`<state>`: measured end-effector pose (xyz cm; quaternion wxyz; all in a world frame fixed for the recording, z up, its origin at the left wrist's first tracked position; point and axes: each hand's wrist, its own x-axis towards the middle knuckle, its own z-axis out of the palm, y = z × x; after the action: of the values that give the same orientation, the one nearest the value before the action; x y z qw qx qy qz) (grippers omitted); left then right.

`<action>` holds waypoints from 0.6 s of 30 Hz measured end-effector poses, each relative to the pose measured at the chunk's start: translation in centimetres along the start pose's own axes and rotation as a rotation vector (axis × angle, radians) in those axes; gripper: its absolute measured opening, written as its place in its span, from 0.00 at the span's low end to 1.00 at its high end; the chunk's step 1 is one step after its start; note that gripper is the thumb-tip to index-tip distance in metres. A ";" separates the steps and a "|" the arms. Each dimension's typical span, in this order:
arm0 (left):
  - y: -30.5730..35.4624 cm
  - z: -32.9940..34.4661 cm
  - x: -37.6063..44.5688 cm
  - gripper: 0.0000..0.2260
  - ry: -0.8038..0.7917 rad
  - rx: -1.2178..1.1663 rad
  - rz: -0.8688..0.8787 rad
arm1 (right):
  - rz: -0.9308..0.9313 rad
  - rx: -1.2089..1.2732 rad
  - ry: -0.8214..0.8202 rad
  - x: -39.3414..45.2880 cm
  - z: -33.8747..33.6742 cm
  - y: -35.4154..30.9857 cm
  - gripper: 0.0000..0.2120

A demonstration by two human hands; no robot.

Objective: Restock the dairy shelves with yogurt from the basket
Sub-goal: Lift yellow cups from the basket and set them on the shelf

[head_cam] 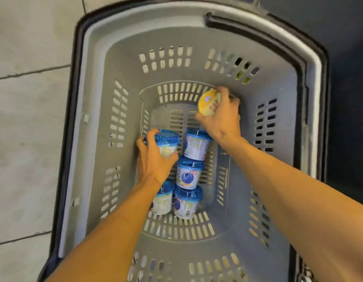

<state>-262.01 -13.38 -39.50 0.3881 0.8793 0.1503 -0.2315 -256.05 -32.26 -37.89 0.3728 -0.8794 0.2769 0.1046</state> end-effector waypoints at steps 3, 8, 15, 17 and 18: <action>2.5 -2.7 -1.5 0.35 0.039 -0.031 0.030 | -0.029 0.062 -0.018 -1.8 -3.0 -2.3 0.41; 7.8 -7.8 -4.9 0.35 0.107 -0.160 0.074 | -0.089 0.223 -0.026 -6.3 -9.7 -6.9 0.41; 19.6 -17.3 -13.0 0.39 0.062 -0.397 0.213 | -0.063 0.441 -0.047 -15.5 -23.5 -14.3 0.40; 23.7 -19.9 -16.0 0.43 0.046 -0.427 0.247 | -0.070 0.471 0.009 -18.7 -27.9 -16.2 0.39; 26.0 -21.4 -17.6 0.44 0.010 -0.438 0.259 | -0.069 0.486 0.023 -20.4 -30.3 -17.3 0.41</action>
<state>-259.13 -15.75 -1.68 0.5951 0.7872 0.0847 -0.1376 -263.73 -35.72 1.63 0.5737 -0.7739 0.2680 0.0122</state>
